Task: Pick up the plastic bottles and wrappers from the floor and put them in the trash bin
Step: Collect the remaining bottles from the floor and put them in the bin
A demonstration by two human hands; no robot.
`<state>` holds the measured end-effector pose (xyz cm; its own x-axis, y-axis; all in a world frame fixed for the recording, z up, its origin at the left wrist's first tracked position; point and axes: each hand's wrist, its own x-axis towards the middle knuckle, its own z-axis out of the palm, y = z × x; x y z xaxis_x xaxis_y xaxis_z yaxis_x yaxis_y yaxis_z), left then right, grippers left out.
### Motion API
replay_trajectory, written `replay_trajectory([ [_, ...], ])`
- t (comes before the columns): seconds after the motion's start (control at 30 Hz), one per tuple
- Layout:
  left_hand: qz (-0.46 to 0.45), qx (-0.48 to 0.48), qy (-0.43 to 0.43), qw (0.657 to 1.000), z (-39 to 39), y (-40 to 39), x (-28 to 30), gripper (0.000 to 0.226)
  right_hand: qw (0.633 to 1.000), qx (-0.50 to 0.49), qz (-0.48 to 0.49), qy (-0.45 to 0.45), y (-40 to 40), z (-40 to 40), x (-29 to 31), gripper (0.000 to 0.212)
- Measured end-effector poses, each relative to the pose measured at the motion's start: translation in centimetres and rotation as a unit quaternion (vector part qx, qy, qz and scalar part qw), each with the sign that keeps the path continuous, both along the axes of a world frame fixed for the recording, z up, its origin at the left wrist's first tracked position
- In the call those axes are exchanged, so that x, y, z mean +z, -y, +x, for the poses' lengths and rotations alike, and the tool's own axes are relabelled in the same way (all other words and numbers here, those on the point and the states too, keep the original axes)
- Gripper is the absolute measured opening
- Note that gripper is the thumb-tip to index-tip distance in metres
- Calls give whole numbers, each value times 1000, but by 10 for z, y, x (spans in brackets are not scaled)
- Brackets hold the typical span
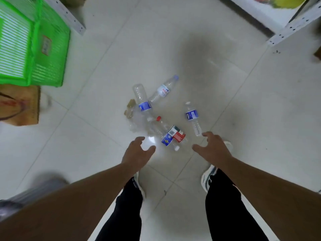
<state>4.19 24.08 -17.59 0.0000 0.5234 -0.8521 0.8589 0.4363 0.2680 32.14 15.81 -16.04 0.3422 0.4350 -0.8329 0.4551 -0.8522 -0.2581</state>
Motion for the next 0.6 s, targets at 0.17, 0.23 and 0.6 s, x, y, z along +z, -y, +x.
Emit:
replay_trajectory([
  [0.17,-21,109,-48,993,51,11,-122,76,999,46,-7,15,-26,39,-112,82],
  [0.23,-32,188,-72,979,70,13,-173,79,997,66,0,30,-37,50,-162,82],
  [0.6,-2,402,-81,912,86,68,-241,73,996,-1,43,75,-41,55,-236,60],
])
